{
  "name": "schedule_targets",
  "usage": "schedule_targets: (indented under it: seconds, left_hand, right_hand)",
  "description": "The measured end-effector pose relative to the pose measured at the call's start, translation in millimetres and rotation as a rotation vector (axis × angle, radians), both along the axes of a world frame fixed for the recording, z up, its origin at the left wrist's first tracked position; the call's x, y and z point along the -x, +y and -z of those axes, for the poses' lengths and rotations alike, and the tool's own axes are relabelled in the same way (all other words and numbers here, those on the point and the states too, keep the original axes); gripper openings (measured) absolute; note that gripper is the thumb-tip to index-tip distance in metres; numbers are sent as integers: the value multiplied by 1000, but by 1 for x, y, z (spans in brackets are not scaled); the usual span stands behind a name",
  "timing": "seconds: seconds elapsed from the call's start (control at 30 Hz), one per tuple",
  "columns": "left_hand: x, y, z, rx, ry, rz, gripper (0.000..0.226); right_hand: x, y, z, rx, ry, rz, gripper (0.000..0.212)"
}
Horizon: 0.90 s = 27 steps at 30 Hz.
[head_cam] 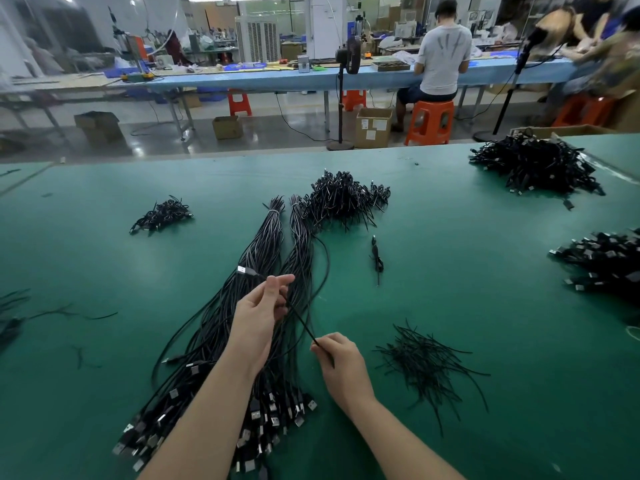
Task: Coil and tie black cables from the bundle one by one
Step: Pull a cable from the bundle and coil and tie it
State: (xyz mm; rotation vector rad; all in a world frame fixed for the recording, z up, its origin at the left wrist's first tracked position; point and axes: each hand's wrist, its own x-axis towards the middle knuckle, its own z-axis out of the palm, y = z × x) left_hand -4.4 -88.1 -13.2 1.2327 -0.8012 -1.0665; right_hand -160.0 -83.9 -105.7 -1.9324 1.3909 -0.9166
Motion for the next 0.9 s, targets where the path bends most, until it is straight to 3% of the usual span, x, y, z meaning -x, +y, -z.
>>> schedule_targets:
  seconds: [0.13,0.47,0.67,0.73,0.8,0.9]
  left_hand:
    - [7,-1,-3,22,242,92,41]
    - [0,12,-17,12,160,307,44]
    - [-14,38,-13,-92,151,636,48]
    - [-16,44,-9,-138,124,652,49]
    - [-17,48,-4,-186,100,622,48]
    - [-11,48,7,-241,-5,518,43]
  right_hand:
    - [1,1,-1,13,15,-14,24]
    - [-2,-1,1,-32,27,-5,23]
    - [-6,-6,-17,-72,256,-87,17]
    - [-4,-20,-34,-26,396,-182,10]
    - [-4,-38,-61,-9,593,-279,16]
    - [-5,-58,-111,-185,596,-383,16]
